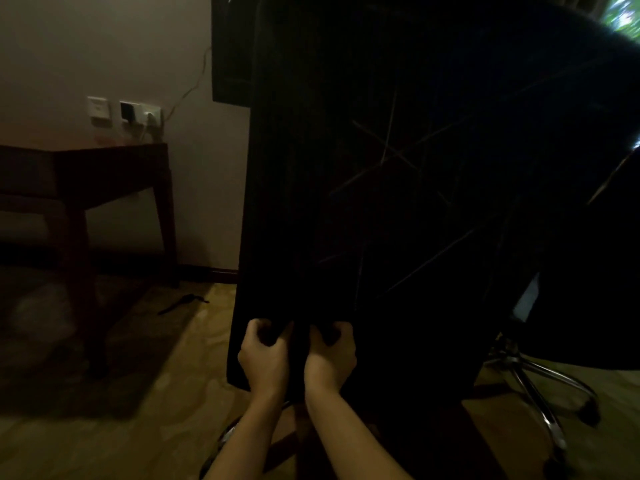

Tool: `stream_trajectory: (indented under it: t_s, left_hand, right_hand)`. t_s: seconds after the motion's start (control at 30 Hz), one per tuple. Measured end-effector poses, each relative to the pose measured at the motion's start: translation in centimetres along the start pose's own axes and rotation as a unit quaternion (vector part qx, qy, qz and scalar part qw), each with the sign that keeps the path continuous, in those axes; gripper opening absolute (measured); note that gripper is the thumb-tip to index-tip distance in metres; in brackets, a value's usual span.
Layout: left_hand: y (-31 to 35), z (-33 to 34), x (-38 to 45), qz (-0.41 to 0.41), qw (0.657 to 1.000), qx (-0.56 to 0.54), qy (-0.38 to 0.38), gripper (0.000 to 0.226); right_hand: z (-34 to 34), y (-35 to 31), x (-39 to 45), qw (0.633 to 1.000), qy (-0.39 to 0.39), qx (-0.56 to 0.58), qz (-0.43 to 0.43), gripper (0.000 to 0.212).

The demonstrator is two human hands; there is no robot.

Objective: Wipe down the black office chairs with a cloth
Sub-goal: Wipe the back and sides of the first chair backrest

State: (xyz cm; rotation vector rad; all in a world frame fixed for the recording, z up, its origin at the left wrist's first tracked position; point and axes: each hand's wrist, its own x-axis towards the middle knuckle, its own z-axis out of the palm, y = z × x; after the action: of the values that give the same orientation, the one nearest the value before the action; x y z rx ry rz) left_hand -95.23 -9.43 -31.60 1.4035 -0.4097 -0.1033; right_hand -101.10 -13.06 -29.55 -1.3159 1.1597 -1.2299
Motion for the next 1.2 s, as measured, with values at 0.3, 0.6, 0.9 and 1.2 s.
stream_trajectory:
  t_s: [0.3,0.6,0.9,1.2]
  left_hand:
    - [11.1,1.0,3.5,0.165,0.985,-0.040,0.016,0.014]
    - [4.4,0.1,2.6,0.131,0.991,0.027,0.002,0.021]
    - [18.5,1.8,6.1,0.239,0.969,-0.068,0.020,0.018]
    - [21.8,1.8,6.8,0.286,0.956,-0.073,-0.003,0.016]
  right_hand:
    - [0.0,-10.7,1.9,0.982,0.046,0.025,-0.183,0.012]
    - [-0.1,-4.9,0.7,0.986,0.039,-0.029,-0.159,0.014]
    - [-0.7,-18.0,3.6,0.957,0.050,0.046,-0.281,0.015]
    - [-0.8,-21.1,3.5,0.942,0.053,0.033,-0.329,0.014]
